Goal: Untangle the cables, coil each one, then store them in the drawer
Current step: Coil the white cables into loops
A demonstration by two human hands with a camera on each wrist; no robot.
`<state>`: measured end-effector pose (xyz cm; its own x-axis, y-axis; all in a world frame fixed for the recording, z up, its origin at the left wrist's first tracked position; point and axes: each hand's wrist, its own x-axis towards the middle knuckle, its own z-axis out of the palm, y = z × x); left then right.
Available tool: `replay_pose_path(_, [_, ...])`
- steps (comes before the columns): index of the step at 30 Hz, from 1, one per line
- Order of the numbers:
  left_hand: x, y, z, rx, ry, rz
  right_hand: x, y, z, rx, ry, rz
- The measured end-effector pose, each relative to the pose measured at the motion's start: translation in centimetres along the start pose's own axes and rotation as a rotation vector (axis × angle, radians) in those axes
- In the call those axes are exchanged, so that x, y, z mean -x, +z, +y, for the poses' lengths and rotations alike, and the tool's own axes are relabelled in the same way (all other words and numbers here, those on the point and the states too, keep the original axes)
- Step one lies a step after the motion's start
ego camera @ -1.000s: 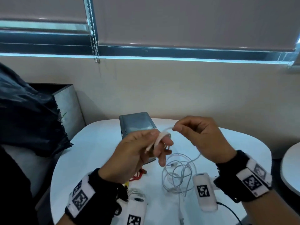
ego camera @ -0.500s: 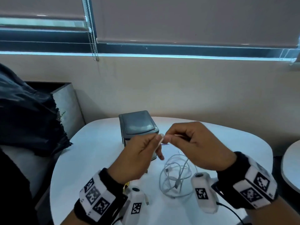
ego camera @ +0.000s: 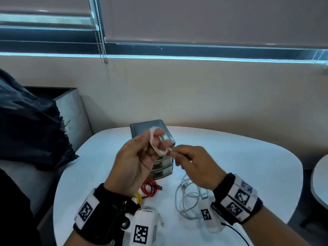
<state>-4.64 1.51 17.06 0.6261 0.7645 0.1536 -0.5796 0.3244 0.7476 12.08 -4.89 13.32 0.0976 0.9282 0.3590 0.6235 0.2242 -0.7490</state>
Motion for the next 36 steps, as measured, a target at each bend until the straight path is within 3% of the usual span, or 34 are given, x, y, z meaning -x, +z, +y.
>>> replay_pose_path(2, [-1.2,-0.4,0.3,0.172,0.071,0.099,0.5,1.3,0.4,0.057,0.028,-0.134])
replay_pose_path(4, [-2.5,-1.5,0.4,0.057,0.176,0.197,1.2,2.1,0.4,0.068,0.063,-0.276])
replay_pose_path(5, [-3.0,-2.4,0.3,-0.166,0.255,0.263,1.5,2.1,0.4,0.063,0.069,-0.318])
replay_pose_path(7, [-3.6,-4.4,-0.2,-0.822,0.419,0.365,1.8,1.5,0.0,0.063,0.047,-0.325])
replay_pose_path(8, [-3.6,-5.4,-0.8,-1.114,0.465,0.346,1.7,1.0,-0.3,0.066,0.035,-0.305])
replay_pose_path(10, [-3.3,-6.8,-2.2,-1.445,0.467,0.219,1.1,-0.3,-0.9,0.075,0.005,-0.239])
replay_pose_path(12, [-2.4,-7.1,-3.4,-1.573,0.37,0.086,0.2,-1.4,-1.3,0.117,-0.042,-0.147])
replay_pose_path(14, [-1.3,-6.7,-3.9,-1.469,0.16,-0.047,-0.8,-2.5,-1.0,0.148,-0.057,-0.021])
replay_pose_path(17, [0.6,-4.6,-2.7,-0.851,-0.149,-0.135,-1.5,-3.3,0.3,0.049,0.009,0.113])
replay_pose_path(20, [1.5,-1.5,-0.6,-0.278,-0.145,-0.135,-0.4,-1.4,1.4,-0.021,0.061,0.021])
replay_pose_path(23, [0.8,-1.0,0.4,-0.027,-0.013,-0.058,1.3,1.5,1.0,0.035,0.065,-0.118])
replay_pose_path(25, [0.0,-1.6,0.0,-0.119,0.102,-0.004,2.1,2.5,-0.3,0.04,0.079,-0.164])
replay_pose_path(28, [-0.2,-2.5,-2.0,-0.652,0.299,0.128,2.3,2.3,-3.1,0.151,-0.01,-0.195])
replay_pose_path(31, [0.5,-2.4,-3.5,-1.178,0.454,0.01,1.8,1.1,-4.7,0.536,-0.15,-0.087])
replay_pose_path(33, [0.7,-2.4,-3.4,-1.176,0.328,-0.019,1.7,0.7,-4.7,0.632,-0.221,-0.011])
replay_pose_path(36, [0.9,-2.3,-2.7,-1.072,0.052,-0.042,2.2,1.1,-3.7,0.388,-0.209,-0.031])
